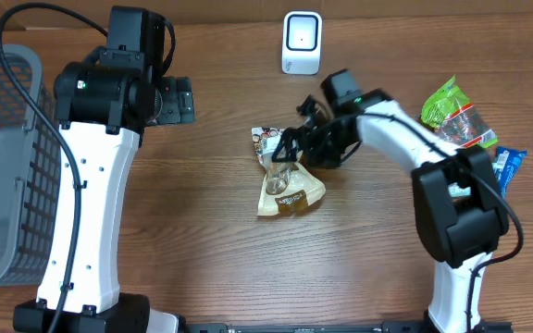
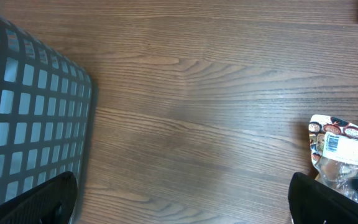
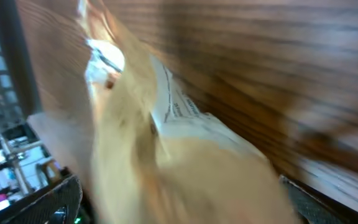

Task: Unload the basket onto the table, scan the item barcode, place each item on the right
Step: 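Lift the tan bag and carry it right toward the scanner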

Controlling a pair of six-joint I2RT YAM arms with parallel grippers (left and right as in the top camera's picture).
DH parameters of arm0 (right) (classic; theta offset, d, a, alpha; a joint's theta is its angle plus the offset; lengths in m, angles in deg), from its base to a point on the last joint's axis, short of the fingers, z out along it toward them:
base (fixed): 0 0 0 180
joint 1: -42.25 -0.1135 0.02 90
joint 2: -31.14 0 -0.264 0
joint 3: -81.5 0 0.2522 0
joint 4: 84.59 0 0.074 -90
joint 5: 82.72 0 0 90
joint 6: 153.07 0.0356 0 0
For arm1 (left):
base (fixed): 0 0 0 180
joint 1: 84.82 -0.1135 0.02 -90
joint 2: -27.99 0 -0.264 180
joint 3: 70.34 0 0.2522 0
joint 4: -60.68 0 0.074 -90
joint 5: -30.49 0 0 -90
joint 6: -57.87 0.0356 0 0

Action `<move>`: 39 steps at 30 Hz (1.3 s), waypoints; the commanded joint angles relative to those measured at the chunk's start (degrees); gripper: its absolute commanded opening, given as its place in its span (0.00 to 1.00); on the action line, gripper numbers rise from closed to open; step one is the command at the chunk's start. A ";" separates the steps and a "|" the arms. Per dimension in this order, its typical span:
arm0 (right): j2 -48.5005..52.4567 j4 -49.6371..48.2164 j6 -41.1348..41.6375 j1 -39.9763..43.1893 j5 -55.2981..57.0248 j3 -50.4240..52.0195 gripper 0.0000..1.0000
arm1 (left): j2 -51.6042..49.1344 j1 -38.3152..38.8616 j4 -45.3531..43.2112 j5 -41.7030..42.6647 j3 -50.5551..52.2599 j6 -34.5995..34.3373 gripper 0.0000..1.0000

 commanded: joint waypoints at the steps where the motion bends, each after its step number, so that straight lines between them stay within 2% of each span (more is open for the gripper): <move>1: -1.53 -2.60 4.74 -2.99 5.25 3.10 1.00 | 1.14 -0.20 -0.04 -0.61 -0.94 0.87 1.00; 3: -1.53 -3.54 6.34 -4.17 8.07 4.39 0.97 | 1.14 -0.20 -0.04 -0.61 -0.94 0.87 1.00; 5: -1.53 -3.58 7.80 -4.76 10.47 5.14 0.87 | 1.14 -0.20 -0.04 -0.61 -0.94 0.87 1.00; 8: -1.53 -3.78 8.31 -4.76 10.69 5.51 0.56 | 1.14 -0.20 -0.04 -0.61 -0.94 0.87 1.00; 10: -1.53 -3.82 8.50 -4.76 10.67 5.51 0.39 | 1.14 -0.20 -0.04 -0.61 -0.94 0.87 0.99; 14: -1.53 -4.22 8.46 -4.76 10.45 5.51 0.29 | 1.14 -0.20 -0.04 -0.61 -0.94 0.87 1.00; 16: -1.53 -4.39 8.46 -4.74 10.38 5.51 0.30 | 1.14 -0.20 -0.04 -0.61 -0.94 0.87 1.00; 21: -1.55 -4.76 7.02 -3.13 8.00 5.05 0.46 | 1.14 -0.20 -0.04 -0.61 -0.94 0.87 1.00; 22: -1.55 -4.50 6.14 -2.34 5.84 4.76 0.56 | 1.14 -0.20 -0.04 -0.61 -0.94 0.87 1.00; 23: -1.66 -3.98 5.18 -1.44 2.82 4.42 0.74 | 1.14 -0.20 -0.04 -0.61 -0.94 0.87 1.00; 25: -1.77 -1.55 3.98 0.59 -3.87 3.26 0.90 | 1.14 -0.20 -0.04 -0.61 -0.94 0.87 1.00; 26: -2.01 0.11 3.63 1.44 -6.23 2.73 0.94 | 1.14 -0.20 -0.04 -0.61 -0.94 0.87 1.00; 33: -2.73 7.56 3.76 1.62 -6.19 3.26 0.98 | 1.14 -0.20 -0.04 -0.61 -0.94 0.87 1.00; 39: -2.71 1.51 11.47 -3.15 -0.50 6.38 1.00 | 1.14 -0.20 -0.04 -0.61 -0.94 0.87 1.00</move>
